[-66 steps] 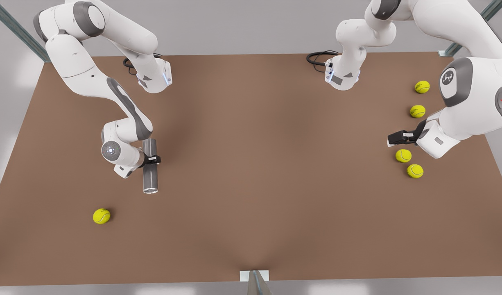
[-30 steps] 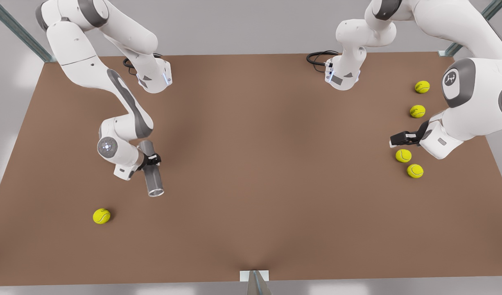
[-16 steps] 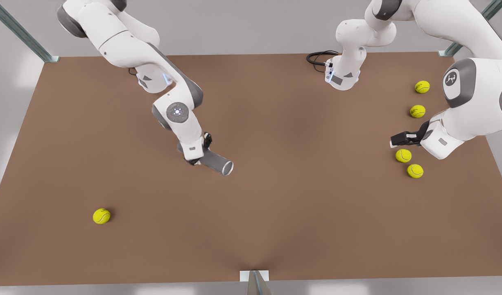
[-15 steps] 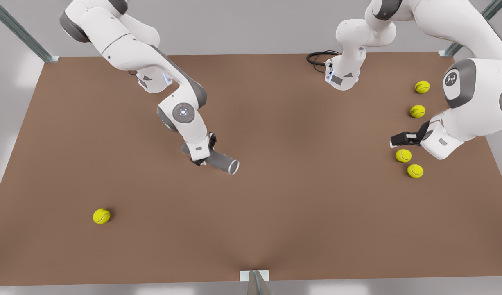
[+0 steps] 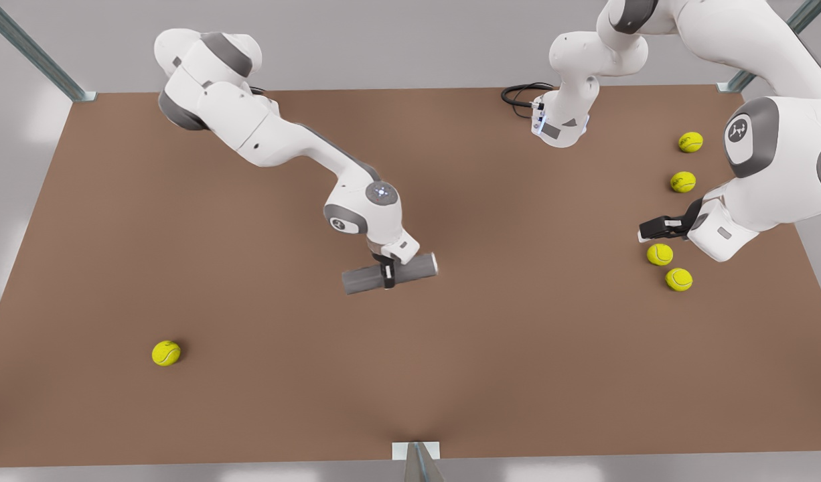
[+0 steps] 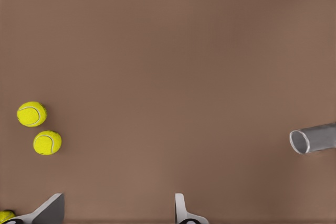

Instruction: Put the tennis tube upright

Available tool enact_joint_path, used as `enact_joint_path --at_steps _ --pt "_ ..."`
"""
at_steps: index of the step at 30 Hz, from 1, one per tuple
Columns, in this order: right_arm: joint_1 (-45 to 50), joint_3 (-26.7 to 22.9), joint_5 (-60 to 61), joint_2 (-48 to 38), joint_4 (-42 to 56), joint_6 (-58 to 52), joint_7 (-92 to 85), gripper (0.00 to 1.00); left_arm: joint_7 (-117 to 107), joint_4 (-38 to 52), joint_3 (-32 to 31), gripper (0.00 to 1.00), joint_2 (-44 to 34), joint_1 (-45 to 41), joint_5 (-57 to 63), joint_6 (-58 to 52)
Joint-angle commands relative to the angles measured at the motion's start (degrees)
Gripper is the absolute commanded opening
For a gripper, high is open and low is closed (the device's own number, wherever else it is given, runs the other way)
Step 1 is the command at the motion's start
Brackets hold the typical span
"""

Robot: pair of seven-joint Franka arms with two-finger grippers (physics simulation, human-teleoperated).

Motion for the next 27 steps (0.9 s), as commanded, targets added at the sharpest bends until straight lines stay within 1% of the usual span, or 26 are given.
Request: enact_joint_path --at_steps 1,3,4,5,6,7,15,16,17,18,19,20,21,22,23,24,25,26,27 --pt "0.23 -1.01 -6.24 1.13 0.08 3.66 5.87 0.79 0.02 0.02 -0.08 1.0 -0.07 -0.07 -0.04 0.01" --pt "1.1 -1.71 -6.24 2.63 0.08 5.16 9.82 0.79 0.02 0.02 0.01 1.0 -0.07 0.02 0.05 0.01" --pt "3.13 -3.38 -5.89 2.89 0.96 5.07 12.37 0.79 -0.07 0.02 0.01 1.0 -0.07 -0.07 -0.03 0.01" --pt "3.39 -3.47 -5.8 3.33 1.31 5.07 13.61 0.79 -0.07 0.02 0.01 1.0 -0.07 -0.07 -0.04 0.01" --pt "3.39 -3.47 -5.72 3.42 1.31 5.16 13.7 0.85 -0.07 0.02 0.01 1.0 -0.07 0.02 0.05 0.01" --pt "3.39 -3.47 -5.54 3.33 1.31 5.07 15.62 1.0 0.02 0.02 0.01 1.0 -0.07 0.02 0.05 0.01" --pt "3.48 -2.68 -4.31 2.28 2.01 4.37 17.3 1.0 -1.03 0.02 -0.17 1.0 -0.07 -1.21 -0.3 -0.25" --pt "3.57 -2.42 -4.31 1.4 1.84 4.28 18.18 1.0 -2.35 0.02 -0.26 1.0 -0.25 -2.87 -0.39 -0.34" --pt "3.39 -1.63 -4.14 0.17 1.4 3.93 18.35 1.0 -9.19 0.29 -0.35 1.0 -0.33 -6.65 -0.48 -0.08" --pt "2.95 0.4 -2.91 -1.33 1.49 0.68 18.35 1.0 -17.45 0.29 -0.35 1.0 -0.33 -12.54 -0.56 0.71" --pt "2.25 0.92 -1.24 -3.7 1.14 -0.29 18.27 1.0 -26.95 0.29 -0.35 1.0 -0.16 -18.07 -0.56 1.68" --pt "0.41 4.34 1.66 -6.07 0.78 -4.5 18.27 1.0 -33.81 0.29 -0.35 1.0 0.02 -22.03 -1.79 2.29" --pt "-7.75 12.51 2.28 -7.31 0.7 -9.86 18.0 1.0 -40.84 -0.06 -0.35 1.0 0.19 -24.58 -4.42 5.81" --pt "-16.64 21.83 2.37 -7.13 0.78 -16.45 18.26 1.0 -44.53 -0.06 -0.35 1.0 1.78 -25.29 -8.11 10.11" --pt "-22.7 27.29 4.74 -7.39 1.84 -23.49 18.97 1.0 -49.37 -1.73 -0.43 1.0 2.13 -24.68 -12.07 17.31" --pt "-31.93 32.56 6.5 -7.83 1.84 -25.25 18.88 1.0 -49.2 -6.82 -0.43 1.0 1.25 -23.97 -16.12 25.05" --pt "-38.52 35.11 7.03 -7.83 2.63 -27.71 18.88 1.0 -47.09 -11.4 -0.61 1.0 -0.77 -23.71 -16.56 28.84" --pt "-41.34 36.17 7.2 -7.92 5.43 -31.66 19.23 1.0 -39.28 -14.3 -0.7 1.0 -2.17 -21.69 -16.56 28.14" --pt "-41.52 36.17 7.2 -8.01 9.92 -36.41 20.99 1.0 -30.49 -19.92 -2.01 1.0 -5.16 -17.22 -17.17 28.22"
